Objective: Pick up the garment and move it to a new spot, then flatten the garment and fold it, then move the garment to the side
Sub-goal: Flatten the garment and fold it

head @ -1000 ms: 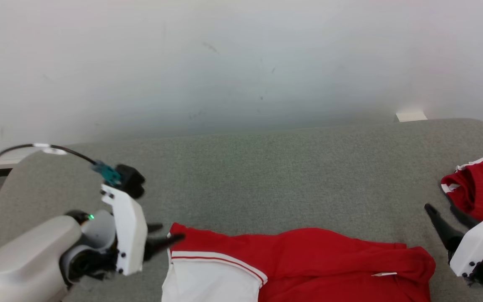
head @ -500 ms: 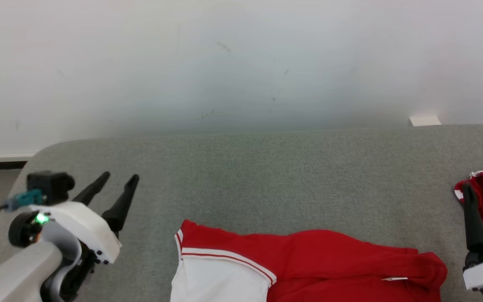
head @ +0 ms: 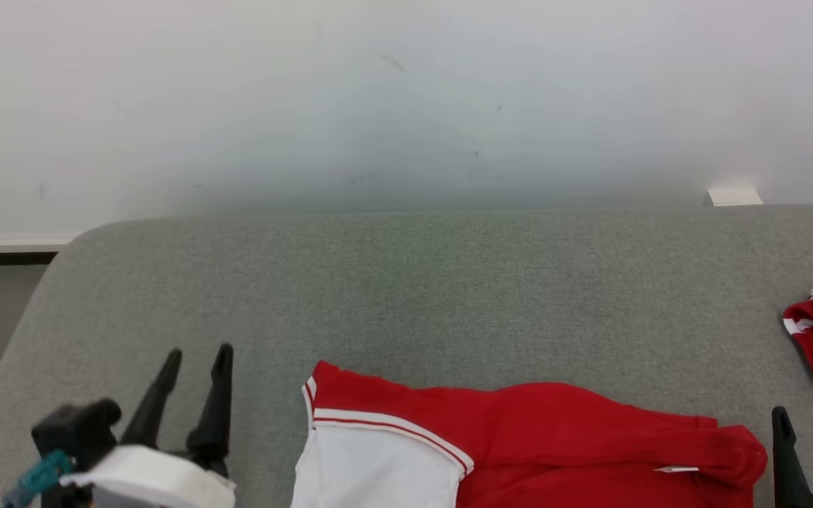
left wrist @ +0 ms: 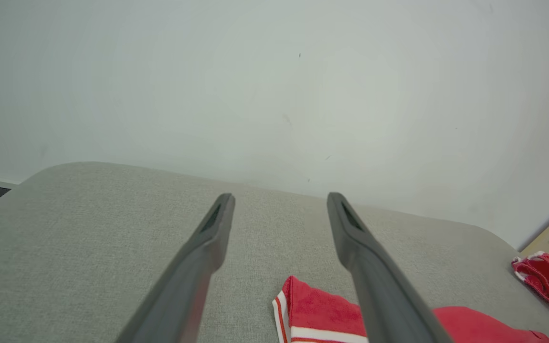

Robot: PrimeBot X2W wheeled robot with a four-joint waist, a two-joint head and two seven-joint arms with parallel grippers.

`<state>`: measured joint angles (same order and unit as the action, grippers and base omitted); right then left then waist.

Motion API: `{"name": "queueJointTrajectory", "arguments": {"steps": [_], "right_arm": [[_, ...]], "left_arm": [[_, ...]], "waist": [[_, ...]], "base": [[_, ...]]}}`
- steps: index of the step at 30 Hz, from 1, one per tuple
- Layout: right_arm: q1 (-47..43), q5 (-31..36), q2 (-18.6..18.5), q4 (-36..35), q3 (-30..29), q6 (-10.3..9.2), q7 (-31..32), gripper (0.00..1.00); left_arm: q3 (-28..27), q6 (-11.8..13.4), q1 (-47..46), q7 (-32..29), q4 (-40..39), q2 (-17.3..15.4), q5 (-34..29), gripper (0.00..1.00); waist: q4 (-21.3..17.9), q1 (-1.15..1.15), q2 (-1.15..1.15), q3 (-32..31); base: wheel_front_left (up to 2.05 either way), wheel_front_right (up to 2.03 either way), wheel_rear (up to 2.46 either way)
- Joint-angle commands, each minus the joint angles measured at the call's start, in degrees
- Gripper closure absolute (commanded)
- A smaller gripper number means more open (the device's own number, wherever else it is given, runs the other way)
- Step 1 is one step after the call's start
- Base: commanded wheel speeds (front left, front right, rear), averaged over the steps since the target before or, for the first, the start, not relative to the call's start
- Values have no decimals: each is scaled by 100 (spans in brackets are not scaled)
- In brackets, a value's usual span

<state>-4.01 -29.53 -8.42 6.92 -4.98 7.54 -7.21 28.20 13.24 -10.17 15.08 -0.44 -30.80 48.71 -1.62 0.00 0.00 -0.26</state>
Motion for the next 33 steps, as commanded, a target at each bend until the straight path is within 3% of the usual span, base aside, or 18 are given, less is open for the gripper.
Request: {"name": "queueJointTrajectory", "arguments": {"steps": [1, 7, 13, 23, 33], "right_arm": [[-72, 94, 22, 33, -50, -13, -53, 0], [-3, 168, 77, 272, -147, -13, -29, 0], [337, 357, 8, 659, -74, -13, 312, 0], [1007, 623, 166, 2070, -54, -13, 1305, 0], [1382, 554, 230, 3120, 128, -12, 2182, 0]], "left_arm": [[-207, -87, 238, 5, 2, 197, -136, 0], [-915, -653, 870, 6, 276, 1103, -834, 0], [-1172, -1156, 839, 6, 661, 1577, -1328, 0], [-1352, -1574, 682, 6, 1070, 1982, -1849, 0], [-1529, -1784, 588, 7, 1321, 2192, -2064, 0]], "waist": [[-35, 0, 0, 10], [-87, 0, 0, 8], [-128, 0, 0, 9], [-29, 0, 0, 81], [116, 0, 0, 216]], "base": [[0, 0, 0], [0, 0, 0], [0, 0, 0], [0, 0, 0], [0, 0, 0]]}}
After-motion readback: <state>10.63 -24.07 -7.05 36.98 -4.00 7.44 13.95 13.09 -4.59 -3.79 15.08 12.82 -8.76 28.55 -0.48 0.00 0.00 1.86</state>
